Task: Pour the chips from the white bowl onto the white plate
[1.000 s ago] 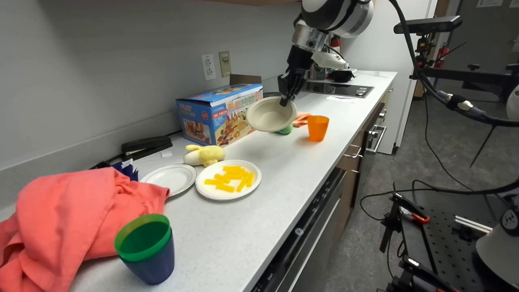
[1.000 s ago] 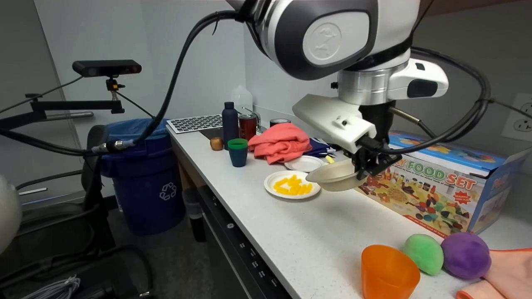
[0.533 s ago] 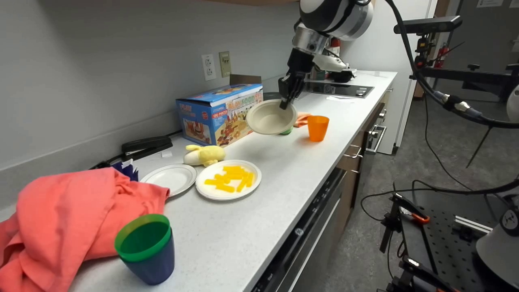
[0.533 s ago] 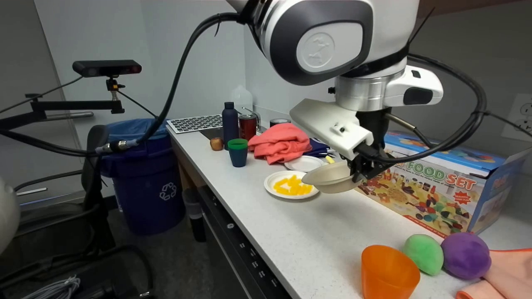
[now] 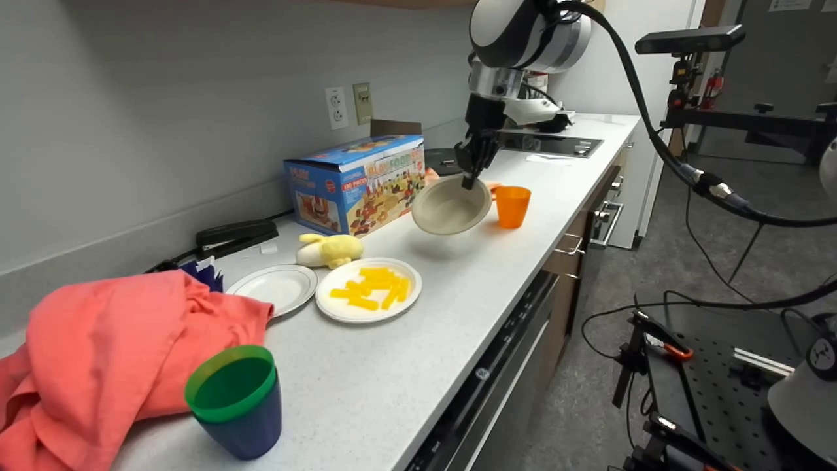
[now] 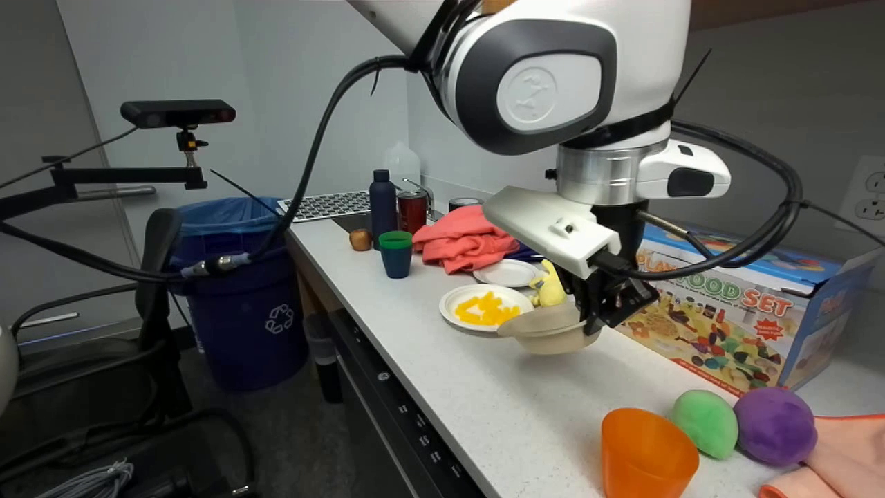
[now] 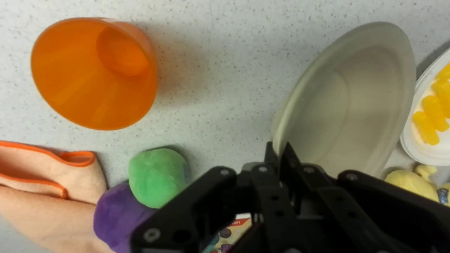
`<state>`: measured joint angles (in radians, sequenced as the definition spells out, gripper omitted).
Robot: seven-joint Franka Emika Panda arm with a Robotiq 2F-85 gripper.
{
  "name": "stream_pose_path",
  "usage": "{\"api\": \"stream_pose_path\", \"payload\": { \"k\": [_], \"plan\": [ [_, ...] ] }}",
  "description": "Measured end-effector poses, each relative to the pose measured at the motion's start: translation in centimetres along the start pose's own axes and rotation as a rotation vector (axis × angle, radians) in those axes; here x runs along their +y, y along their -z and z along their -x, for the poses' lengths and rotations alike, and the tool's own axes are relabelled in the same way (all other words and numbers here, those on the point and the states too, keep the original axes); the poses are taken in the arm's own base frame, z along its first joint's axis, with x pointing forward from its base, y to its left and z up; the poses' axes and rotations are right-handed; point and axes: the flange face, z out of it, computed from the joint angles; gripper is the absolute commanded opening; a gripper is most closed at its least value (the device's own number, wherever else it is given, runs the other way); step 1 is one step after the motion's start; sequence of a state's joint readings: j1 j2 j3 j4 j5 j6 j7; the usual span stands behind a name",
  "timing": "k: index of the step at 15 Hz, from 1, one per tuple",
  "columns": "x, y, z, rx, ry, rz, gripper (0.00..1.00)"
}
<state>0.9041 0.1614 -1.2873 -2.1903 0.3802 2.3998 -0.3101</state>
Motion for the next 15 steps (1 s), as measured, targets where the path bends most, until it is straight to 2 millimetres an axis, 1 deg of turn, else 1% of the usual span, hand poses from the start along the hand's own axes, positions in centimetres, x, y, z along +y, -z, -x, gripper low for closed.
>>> {"api": "stream_pose_path", "payload": {
  "k": [1,2,3,8,12,13,15],
  "plan": [
    [-0.2,-0.3,-0.2,-0.001,0.000,0.004,0.01],
    [-0.3,-0.6,-0.5,0.000,0.003,0.005,0.30],
    [-0.5,-1.0,-0.8,-0.001,0.005,0.006,0.32],
    [-1.1,-2.7,-2.6,-0.004,0.029,0.003,0.68],
    [-1.3,-3.6,-4.8,-0.012,0.072,0.016,0.98],
    [-1.3,-3.5,-5.4,-0.010,0.081,0.017,1.00],
    [-1.3,-2.9,-6.5,0.000,0.102,0.015,1.00]
  ]
}}
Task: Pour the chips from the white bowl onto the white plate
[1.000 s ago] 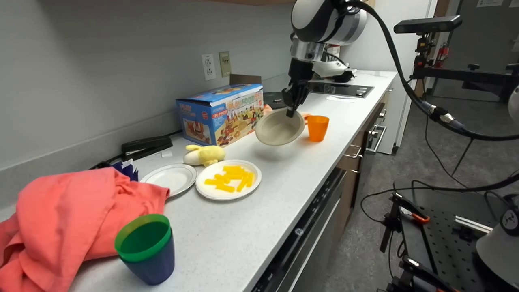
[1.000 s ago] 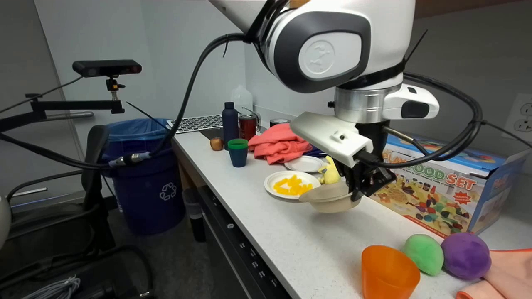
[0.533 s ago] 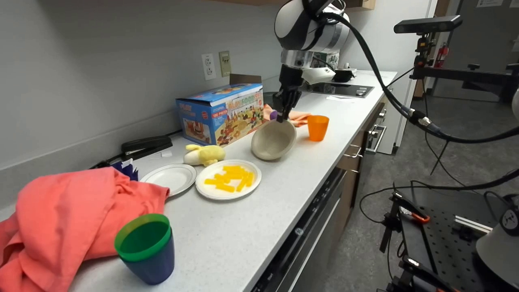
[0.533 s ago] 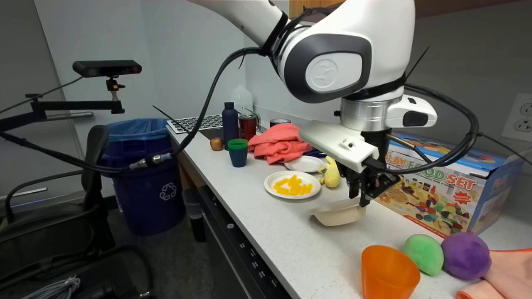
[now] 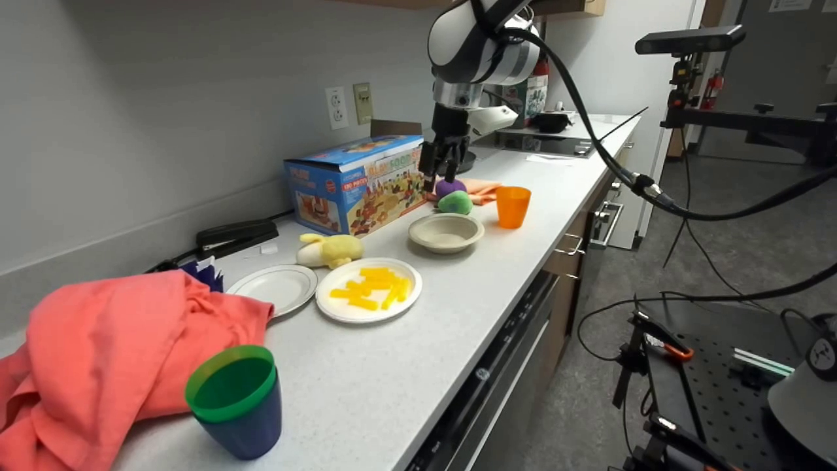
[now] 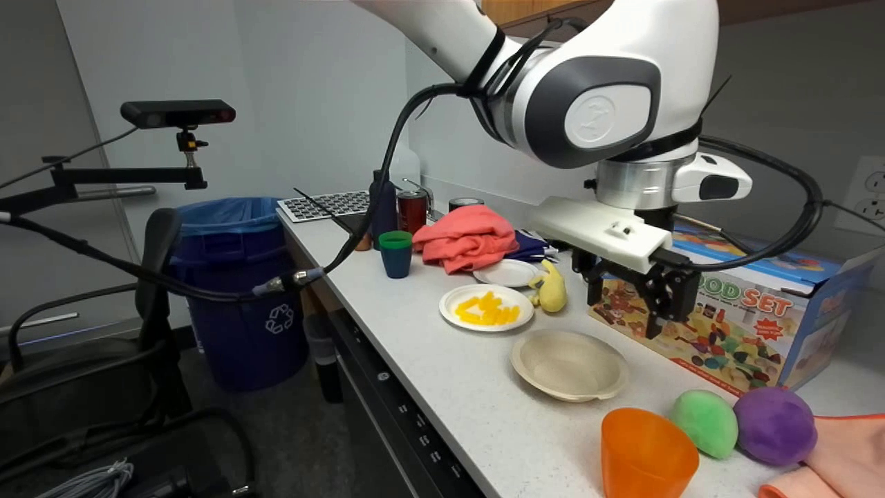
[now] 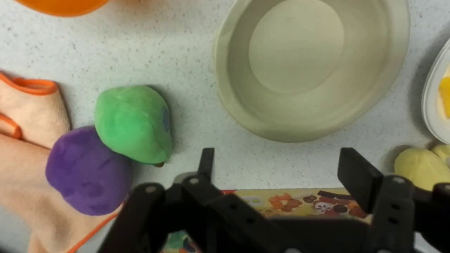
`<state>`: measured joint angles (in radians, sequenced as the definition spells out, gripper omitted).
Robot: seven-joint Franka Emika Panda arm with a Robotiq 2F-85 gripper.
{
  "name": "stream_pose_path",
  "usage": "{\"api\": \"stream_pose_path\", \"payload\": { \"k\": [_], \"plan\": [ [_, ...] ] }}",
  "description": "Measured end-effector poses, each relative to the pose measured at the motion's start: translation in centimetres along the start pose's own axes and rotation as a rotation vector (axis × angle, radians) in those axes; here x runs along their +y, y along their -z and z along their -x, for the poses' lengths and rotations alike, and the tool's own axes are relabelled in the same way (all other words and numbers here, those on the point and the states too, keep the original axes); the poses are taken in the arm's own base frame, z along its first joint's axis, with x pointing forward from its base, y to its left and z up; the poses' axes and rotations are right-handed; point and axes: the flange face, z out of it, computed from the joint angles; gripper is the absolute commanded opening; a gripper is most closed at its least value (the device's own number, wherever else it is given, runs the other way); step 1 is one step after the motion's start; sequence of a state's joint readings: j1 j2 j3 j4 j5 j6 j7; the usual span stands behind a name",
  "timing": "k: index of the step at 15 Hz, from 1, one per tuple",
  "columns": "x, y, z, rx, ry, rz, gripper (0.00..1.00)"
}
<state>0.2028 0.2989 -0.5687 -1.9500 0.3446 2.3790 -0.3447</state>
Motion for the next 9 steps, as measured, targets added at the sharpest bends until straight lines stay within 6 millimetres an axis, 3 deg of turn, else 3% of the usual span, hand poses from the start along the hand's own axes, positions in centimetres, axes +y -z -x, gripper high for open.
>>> {"api": "stream_pose_path", "payload": {
  "k": [3,9],
  "plan": [
    [-0.30,1.02,-0.82,0.015,0.027,-0.009,1.00],
    [-0.25,0.56,-0.68,0.006,0.026,-0.013,1.00]
  ]
}}
